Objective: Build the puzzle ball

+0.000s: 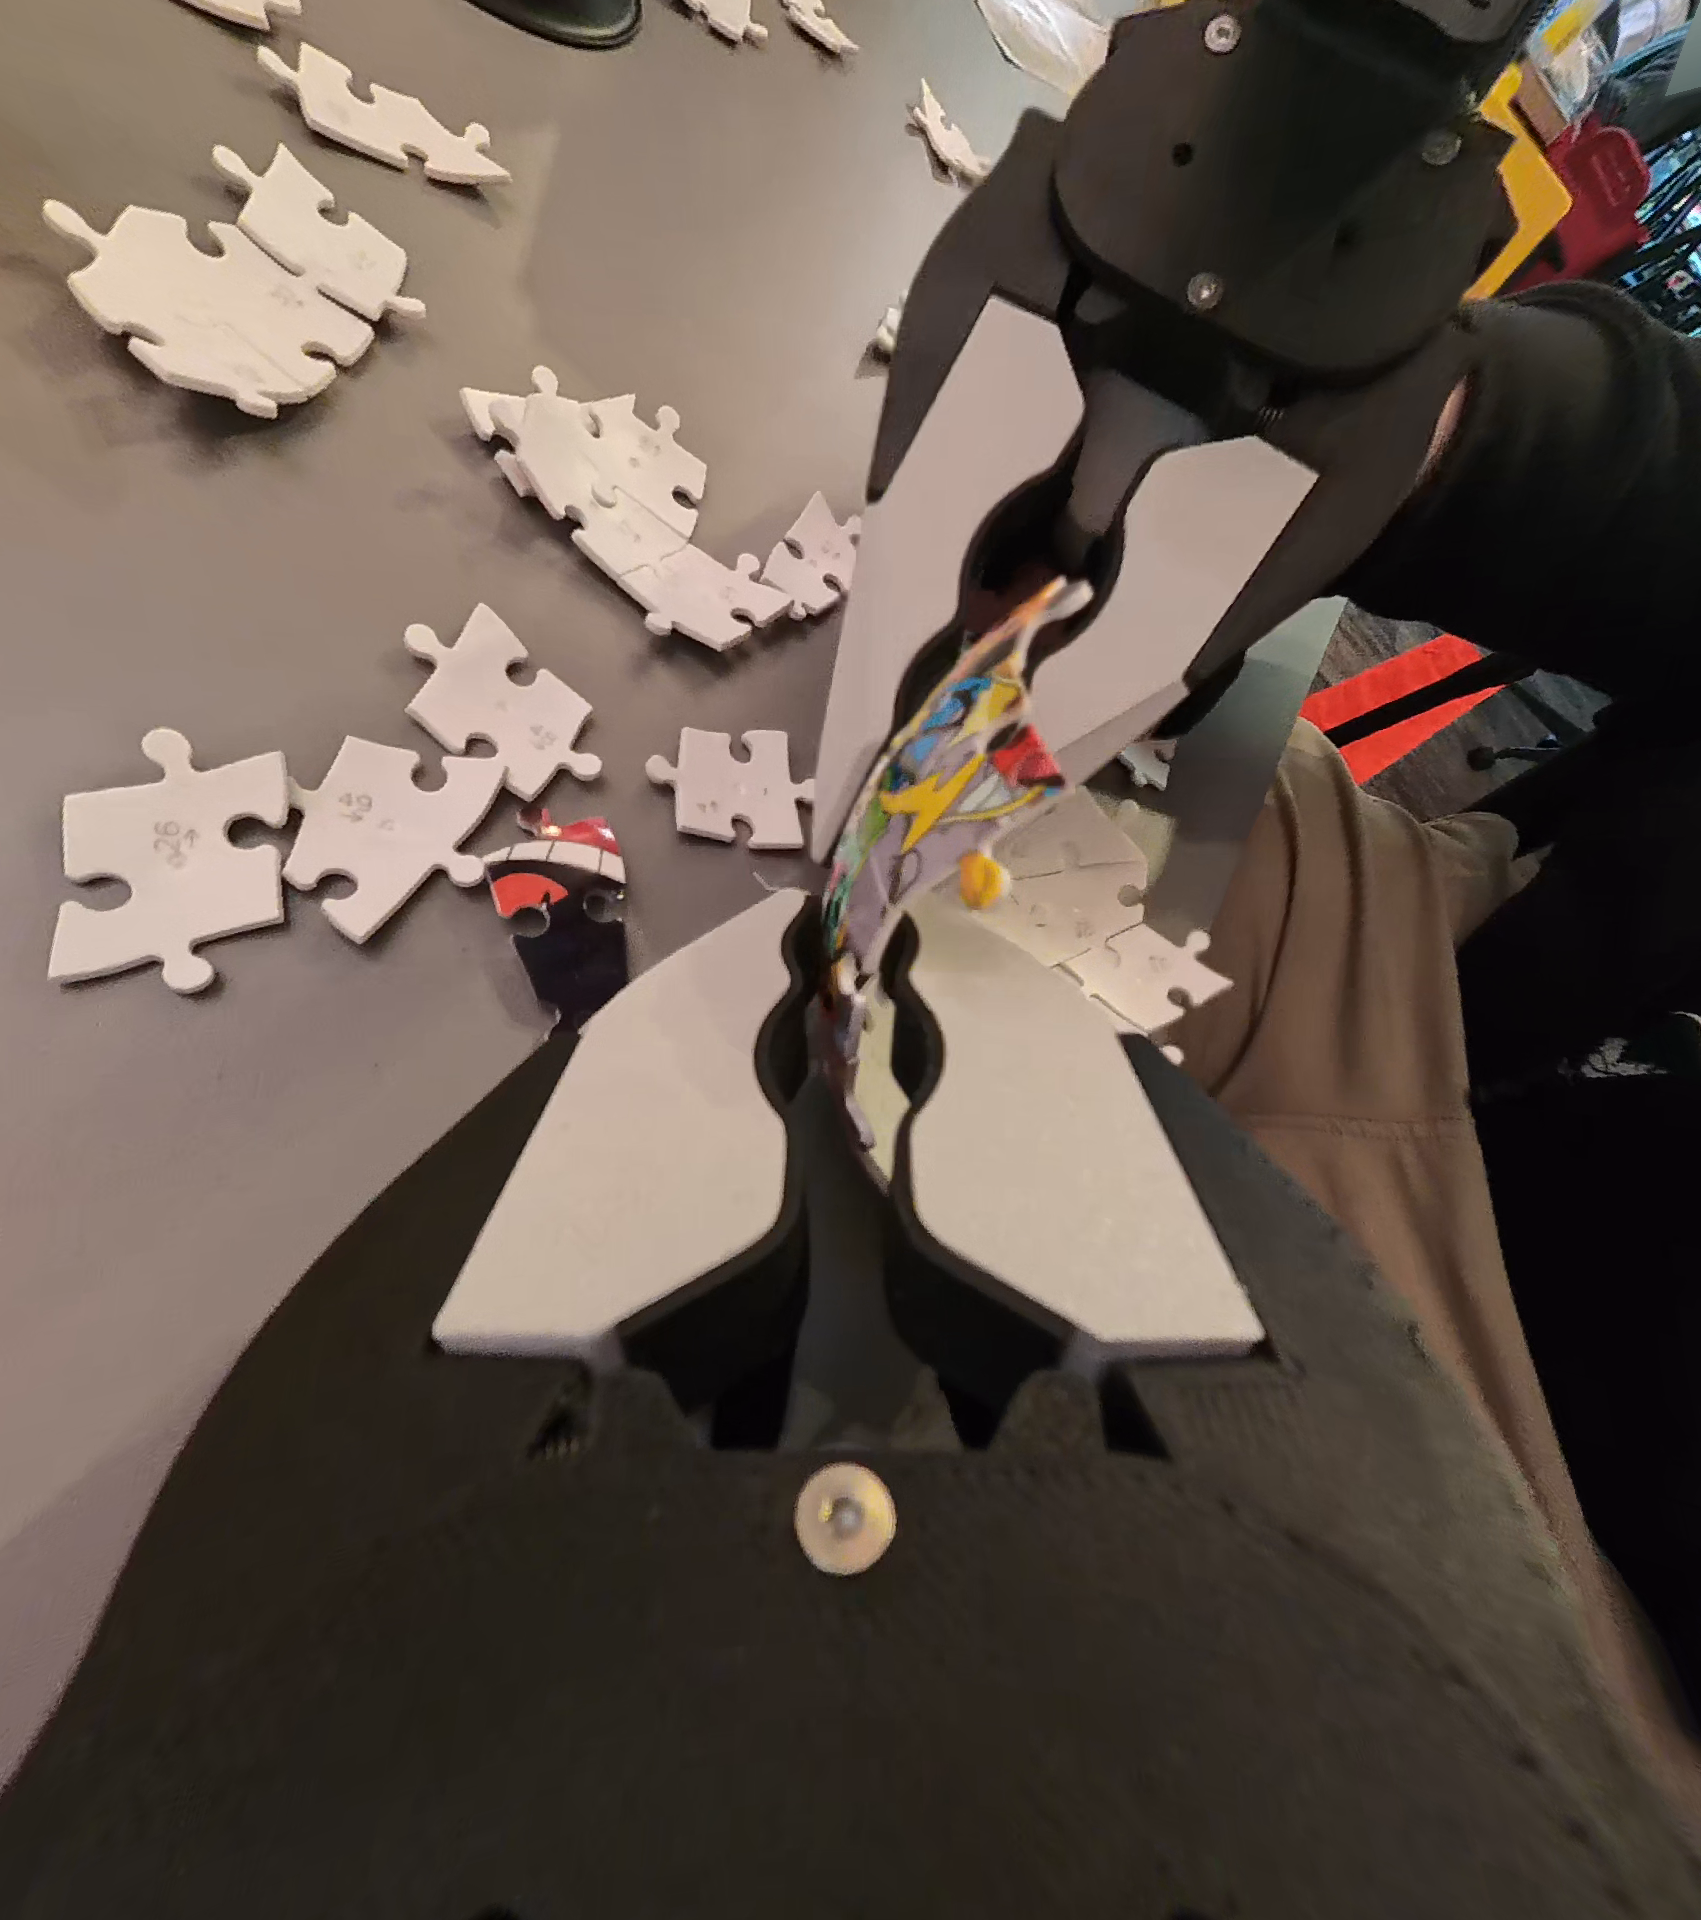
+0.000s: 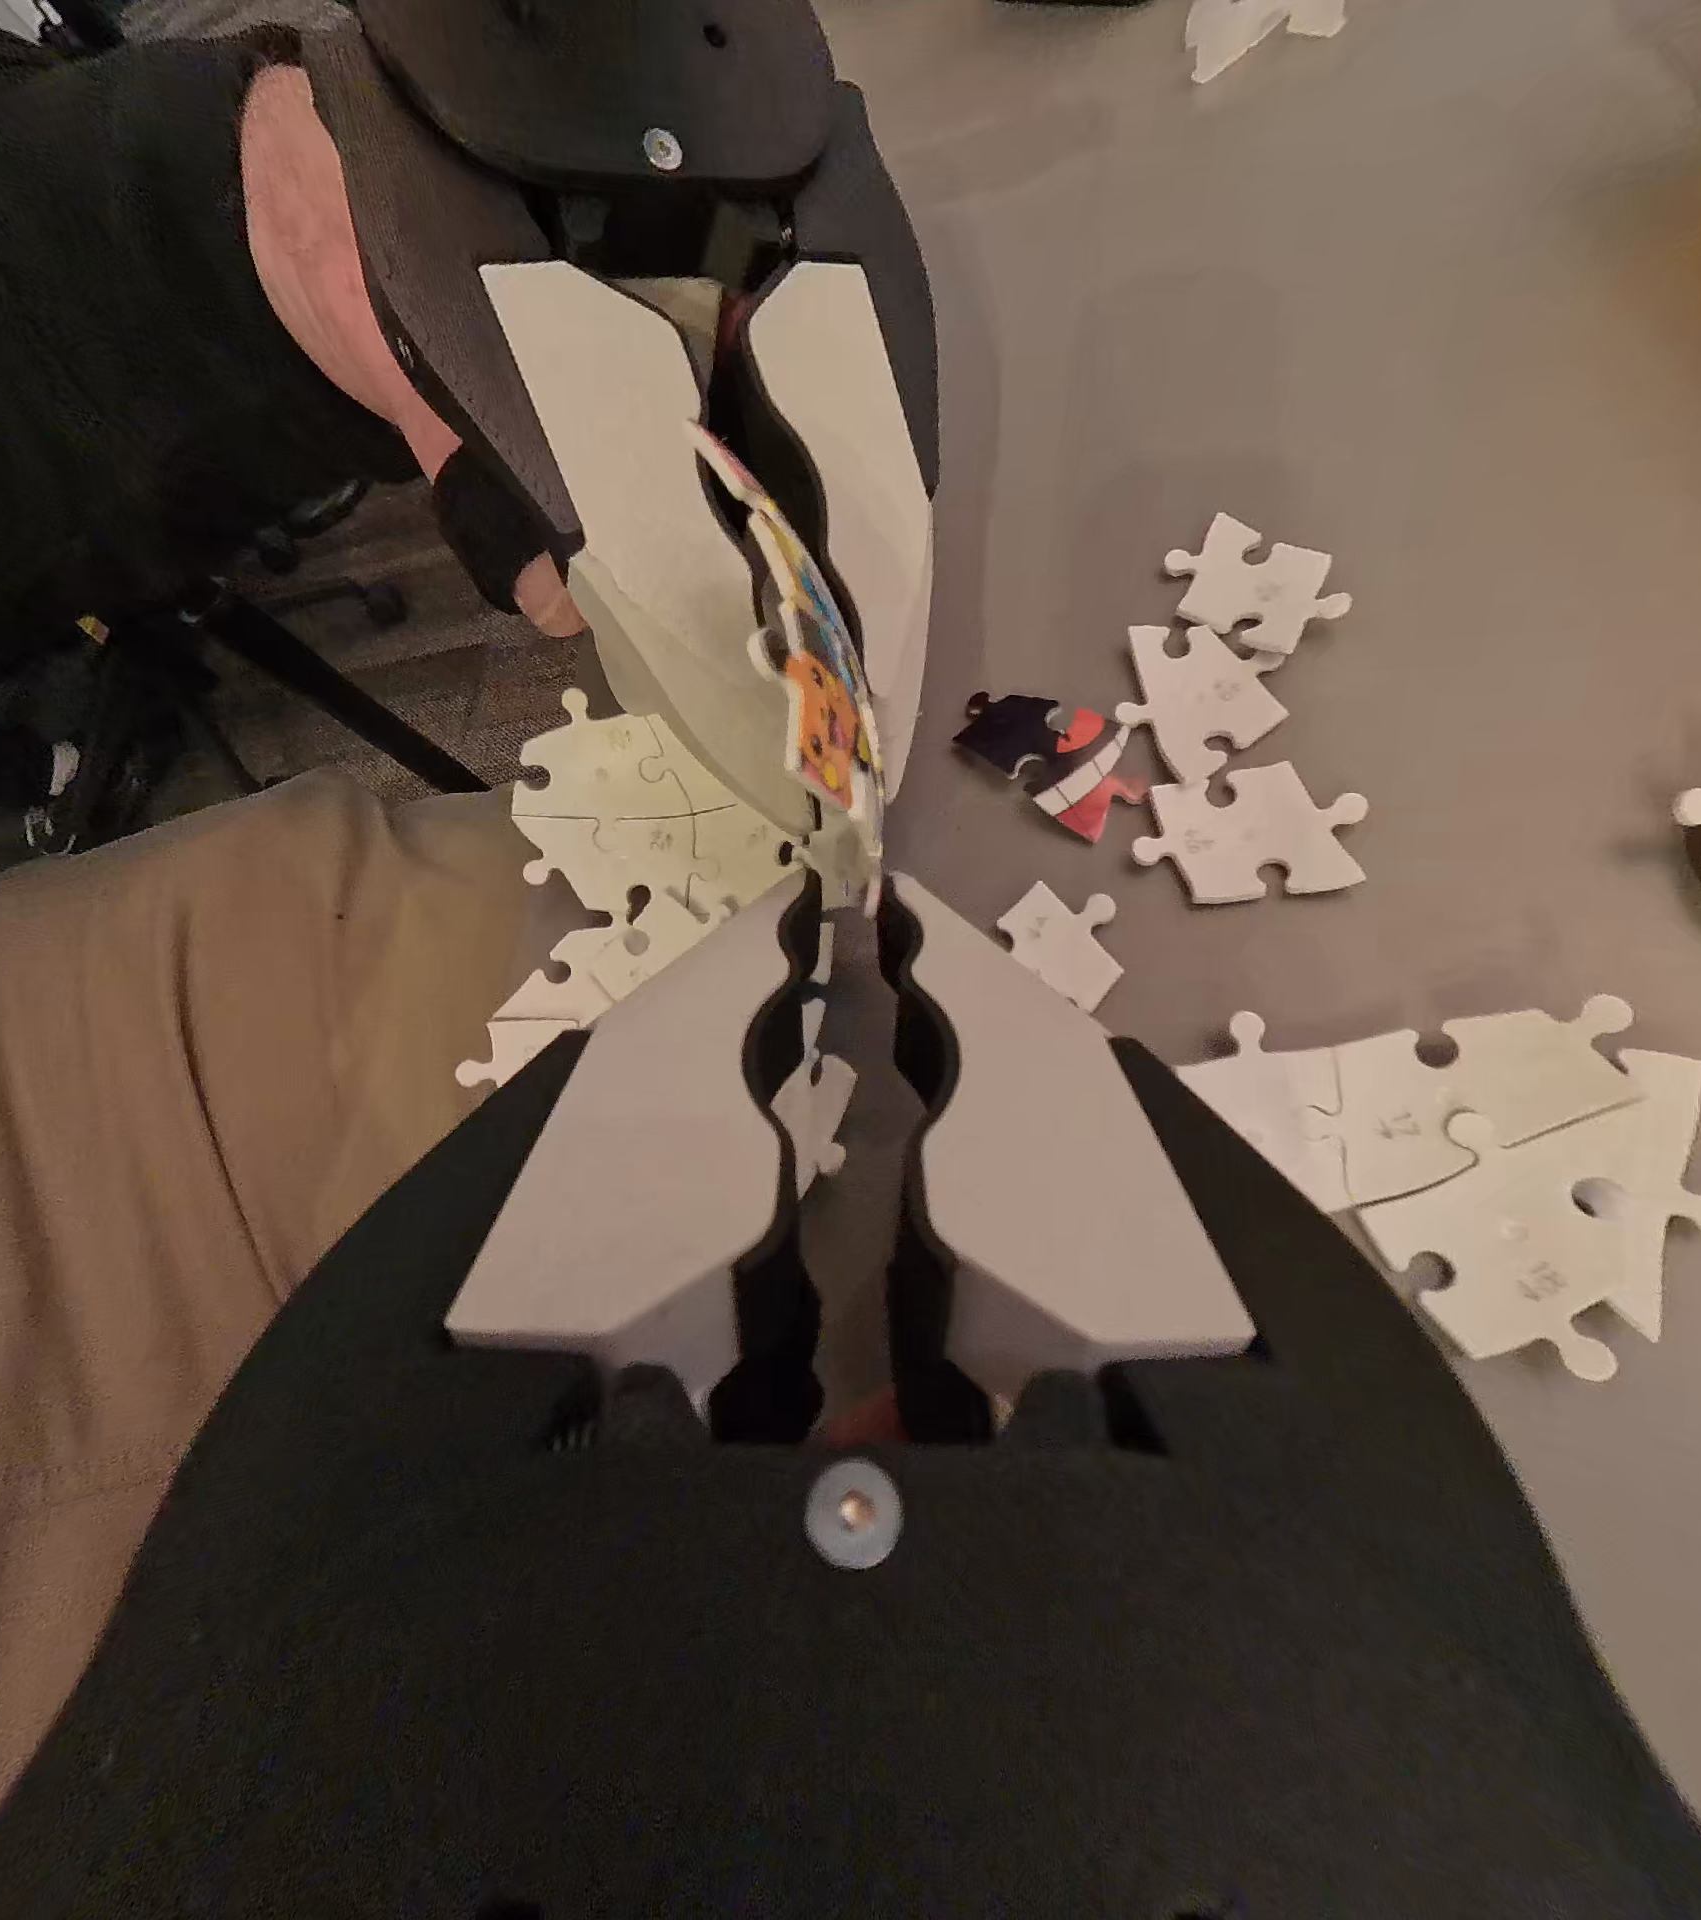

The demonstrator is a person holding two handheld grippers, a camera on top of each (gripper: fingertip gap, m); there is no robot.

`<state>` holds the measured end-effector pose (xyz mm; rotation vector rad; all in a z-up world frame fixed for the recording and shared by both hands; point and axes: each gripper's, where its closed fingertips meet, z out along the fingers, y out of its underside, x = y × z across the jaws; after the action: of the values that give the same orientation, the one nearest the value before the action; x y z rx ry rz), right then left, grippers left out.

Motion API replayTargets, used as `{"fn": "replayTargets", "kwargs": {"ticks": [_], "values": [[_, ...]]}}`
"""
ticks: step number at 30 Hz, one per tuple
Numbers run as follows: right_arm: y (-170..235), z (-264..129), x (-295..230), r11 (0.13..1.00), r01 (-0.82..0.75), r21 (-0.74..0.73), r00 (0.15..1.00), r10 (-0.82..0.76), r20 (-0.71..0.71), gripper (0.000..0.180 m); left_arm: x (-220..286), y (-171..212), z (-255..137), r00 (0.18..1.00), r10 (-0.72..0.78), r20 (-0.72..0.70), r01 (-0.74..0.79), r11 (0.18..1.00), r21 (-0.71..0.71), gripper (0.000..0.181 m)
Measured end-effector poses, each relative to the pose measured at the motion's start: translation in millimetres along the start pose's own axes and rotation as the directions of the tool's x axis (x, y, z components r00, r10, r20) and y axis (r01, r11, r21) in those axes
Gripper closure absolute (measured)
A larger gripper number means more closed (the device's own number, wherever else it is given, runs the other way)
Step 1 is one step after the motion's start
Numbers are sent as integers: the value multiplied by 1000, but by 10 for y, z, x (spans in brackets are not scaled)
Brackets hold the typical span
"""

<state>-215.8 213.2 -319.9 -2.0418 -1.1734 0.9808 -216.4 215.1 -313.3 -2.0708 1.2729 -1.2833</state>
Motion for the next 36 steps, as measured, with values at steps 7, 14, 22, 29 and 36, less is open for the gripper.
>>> {"fn": "replayTargets", "kwargs": {"ticks": [7,14,22,29,36], "values": [[49,56,5,999,-22,-42,1000,22,-8,177,0,36,-13,1000,-9,10,9,1000,-25,163],[101,78,13,996,-30,-79,999,29,-18,173,-19,154,-98,992,39,118,-25,992,-121,153],[133,107,-1,995,-1,-103,999,-3,-40,173,-99,315,-141,933,196,302,-110,954,-279,140],[150,124,-50,993,33,-118,999,-37,-36,180,-167,349,-119,913,228,338,-122,944,-307,138],[162,142,-60,990,52,-130,997,-59,-46,180,-192,336,-119,906,229,356,-121,946,-302,138]]}}
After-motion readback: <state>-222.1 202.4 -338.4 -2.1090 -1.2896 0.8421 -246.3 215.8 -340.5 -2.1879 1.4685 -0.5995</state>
